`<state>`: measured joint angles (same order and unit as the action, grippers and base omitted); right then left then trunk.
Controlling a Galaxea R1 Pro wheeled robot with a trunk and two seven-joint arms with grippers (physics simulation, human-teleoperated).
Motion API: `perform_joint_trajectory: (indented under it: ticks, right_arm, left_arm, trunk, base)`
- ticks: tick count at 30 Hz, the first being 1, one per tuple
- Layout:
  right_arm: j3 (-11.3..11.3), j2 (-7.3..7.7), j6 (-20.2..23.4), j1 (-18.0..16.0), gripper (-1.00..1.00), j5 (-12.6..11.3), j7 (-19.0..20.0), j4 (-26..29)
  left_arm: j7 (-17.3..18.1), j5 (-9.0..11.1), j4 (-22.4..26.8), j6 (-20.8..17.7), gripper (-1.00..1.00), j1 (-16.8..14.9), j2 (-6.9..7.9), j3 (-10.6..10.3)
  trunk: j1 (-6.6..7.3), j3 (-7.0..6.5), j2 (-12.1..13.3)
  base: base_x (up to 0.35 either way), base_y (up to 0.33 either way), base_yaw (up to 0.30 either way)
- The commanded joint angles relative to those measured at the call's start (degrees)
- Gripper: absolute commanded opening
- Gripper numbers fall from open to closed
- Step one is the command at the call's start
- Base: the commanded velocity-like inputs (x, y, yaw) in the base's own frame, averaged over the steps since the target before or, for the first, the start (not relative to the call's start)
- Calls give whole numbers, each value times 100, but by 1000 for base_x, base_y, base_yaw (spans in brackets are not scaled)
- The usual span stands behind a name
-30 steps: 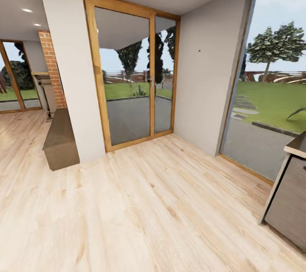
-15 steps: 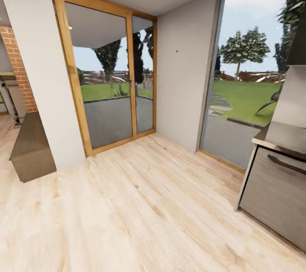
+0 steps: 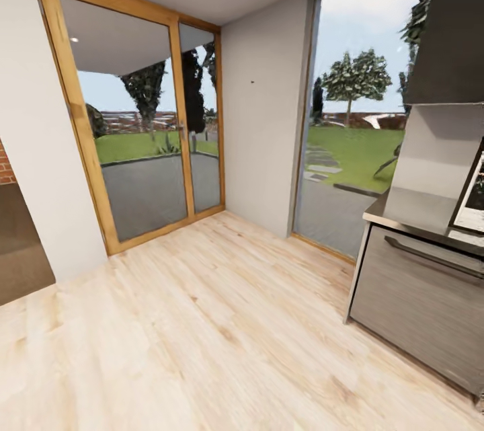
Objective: Pick up the poster from the kitchen countertop and hang it on one of the wall nails in the kitchen.
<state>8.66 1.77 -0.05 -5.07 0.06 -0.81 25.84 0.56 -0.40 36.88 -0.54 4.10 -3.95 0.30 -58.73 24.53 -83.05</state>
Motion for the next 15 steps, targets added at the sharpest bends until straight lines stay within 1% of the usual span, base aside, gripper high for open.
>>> perform_joint_trajectory:
  ticks: [1,6,15]
  right_arm:
    - [4,-1,-2,-3,100,1,-7,0]
    - [4,-1,-3,-3,100,2,-7,0]
    - [4,-1,-4,-3,100,2,-7,0]
  left_arm:
    - [6,-4,12,-6,100,3,-3,1]
    - [6,-4,12,-3,100,3,-2,-2]
    - [6,-4,12,1,100,3,-3,-4]
  trunk:
    - [0,5,-3]
    - [0,5,-3]
    - [0,5,-3]
  base:
    - [0,-282,-140]
    - [0,-292,-214]
    - [0,-303,-286]
